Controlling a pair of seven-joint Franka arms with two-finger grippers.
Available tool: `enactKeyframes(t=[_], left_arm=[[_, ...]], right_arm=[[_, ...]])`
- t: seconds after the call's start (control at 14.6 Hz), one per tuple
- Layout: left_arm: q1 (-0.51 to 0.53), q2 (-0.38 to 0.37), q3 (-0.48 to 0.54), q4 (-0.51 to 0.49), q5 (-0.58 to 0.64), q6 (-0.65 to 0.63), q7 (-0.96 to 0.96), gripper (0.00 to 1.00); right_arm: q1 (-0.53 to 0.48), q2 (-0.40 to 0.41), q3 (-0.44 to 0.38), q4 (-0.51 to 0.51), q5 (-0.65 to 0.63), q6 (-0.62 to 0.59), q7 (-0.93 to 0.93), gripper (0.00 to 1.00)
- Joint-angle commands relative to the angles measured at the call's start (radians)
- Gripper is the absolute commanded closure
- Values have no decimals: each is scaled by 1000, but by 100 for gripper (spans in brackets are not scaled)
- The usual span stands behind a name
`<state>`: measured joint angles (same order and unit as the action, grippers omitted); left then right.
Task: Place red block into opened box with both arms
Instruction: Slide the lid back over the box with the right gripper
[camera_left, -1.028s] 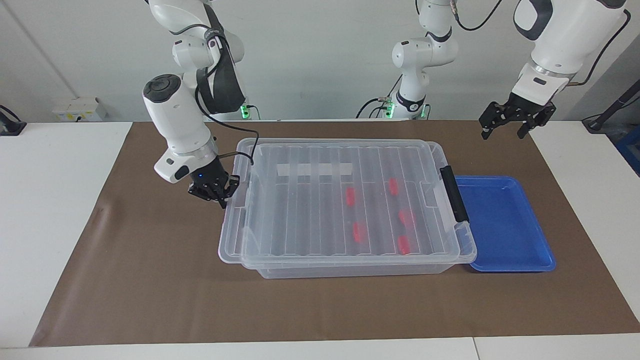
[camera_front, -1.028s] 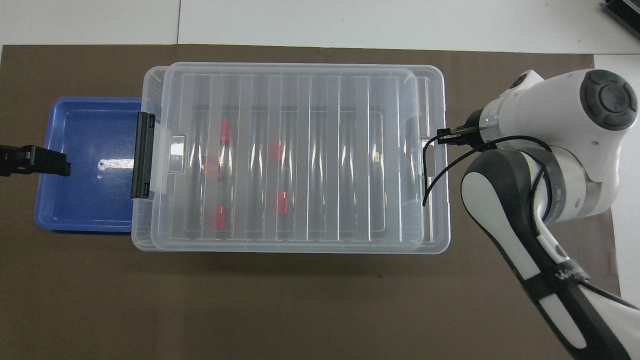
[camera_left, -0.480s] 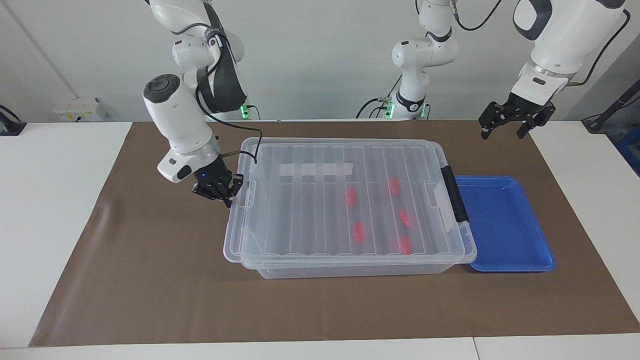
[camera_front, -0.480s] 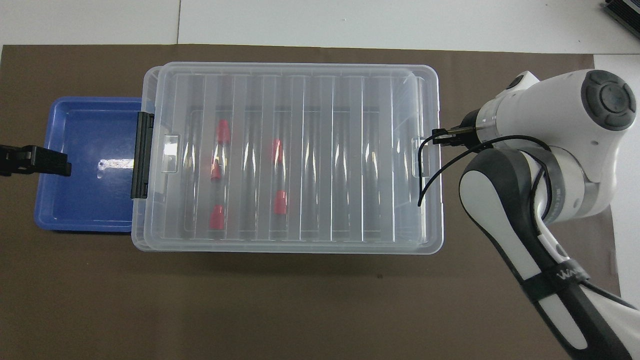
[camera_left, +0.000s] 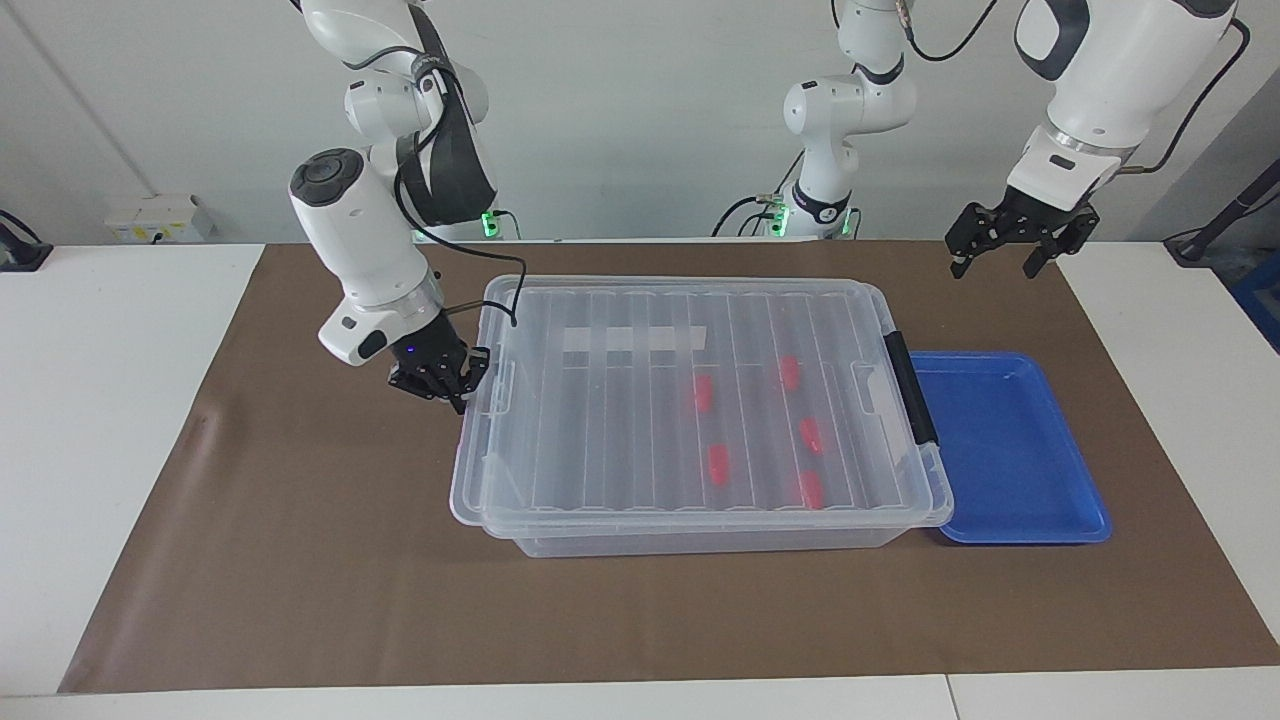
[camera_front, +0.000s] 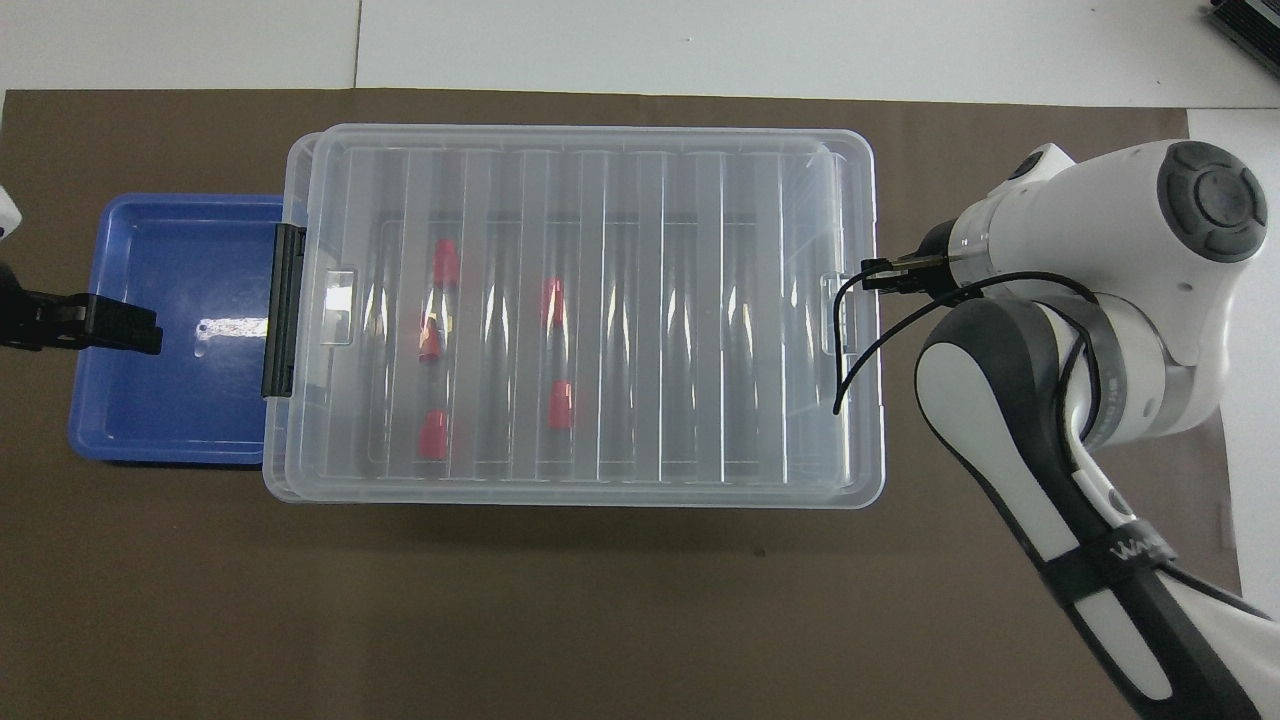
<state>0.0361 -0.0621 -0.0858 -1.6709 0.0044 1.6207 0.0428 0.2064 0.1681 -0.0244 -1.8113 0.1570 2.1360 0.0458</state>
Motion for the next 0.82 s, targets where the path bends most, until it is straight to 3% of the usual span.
enactKeyframes(t=[0.0,0.41,0.75], left_arm=[[-47,-12,60,-4,16,-10,12,0],[-113,-13,135,-6,16,-2,14,0],[-99,-15,129,-3,16,-2,14,0]], right_arm=[[2,-2,3,-10,33,1,-1,100],[4,-4,3,-11,35,-2,-1,100],[10,-5,3,-13,73,-4,-3,100]])
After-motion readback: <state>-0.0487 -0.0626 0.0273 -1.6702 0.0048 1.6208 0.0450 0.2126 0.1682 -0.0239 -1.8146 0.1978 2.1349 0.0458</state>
